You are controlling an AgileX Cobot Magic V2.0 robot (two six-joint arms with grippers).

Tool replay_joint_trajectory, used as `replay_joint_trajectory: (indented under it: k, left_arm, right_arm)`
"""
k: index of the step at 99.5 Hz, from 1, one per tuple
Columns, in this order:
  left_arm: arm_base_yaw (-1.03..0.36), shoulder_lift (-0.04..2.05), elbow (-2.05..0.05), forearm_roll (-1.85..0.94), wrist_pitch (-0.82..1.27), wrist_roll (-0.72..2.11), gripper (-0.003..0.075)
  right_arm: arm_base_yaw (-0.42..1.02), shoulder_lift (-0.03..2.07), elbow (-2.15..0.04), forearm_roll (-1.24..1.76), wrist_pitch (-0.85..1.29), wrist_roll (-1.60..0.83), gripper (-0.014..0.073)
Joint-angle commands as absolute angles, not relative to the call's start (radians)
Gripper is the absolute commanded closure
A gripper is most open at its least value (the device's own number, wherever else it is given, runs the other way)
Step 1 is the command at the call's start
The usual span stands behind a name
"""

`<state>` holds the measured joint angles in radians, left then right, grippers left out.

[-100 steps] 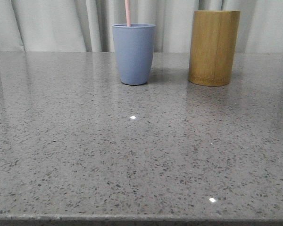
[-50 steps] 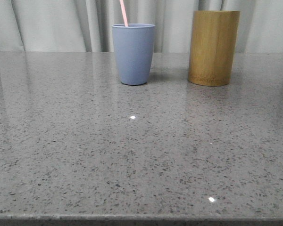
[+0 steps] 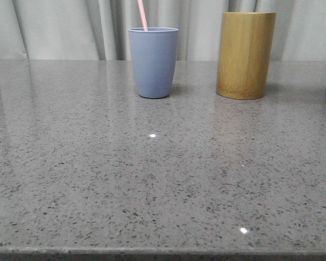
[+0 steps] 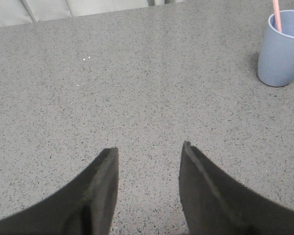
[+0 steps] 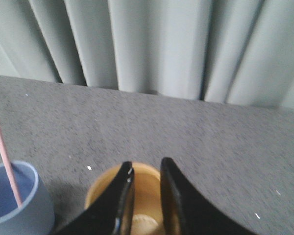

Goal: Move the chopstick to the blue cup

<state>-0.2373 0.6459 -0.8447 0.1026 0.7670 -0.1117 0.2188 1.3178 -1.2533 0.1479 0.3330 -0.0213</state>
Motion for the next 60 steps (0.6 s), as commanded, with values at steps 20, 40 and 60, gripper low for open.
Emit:
replay_joint_trajectory:
  k: [20, 40, 60]
  left_arm:
    - [-0.238, 0.646, -0.834, 0.138, 0.646, -0.192, 0.0428]
    - [-0.238, 0.646, -0.81, 0.151, 0.617, -0.206, 0.0433]
    - [-0.238, 0.646, -0.806, 0.149, 0.584, -0.206, 0.059]
  right_arm:
    - [0.179, 1.039, -1.038, 0.12, 0.262, -0.023, 0.0427]
    - [0.179, 0.857, -0.854, 0.115, 0.253, -0.023, 0.044]
    - [0.179, 0.677, -0.706, 0.115, 0.253, -0.023, 0.0601]
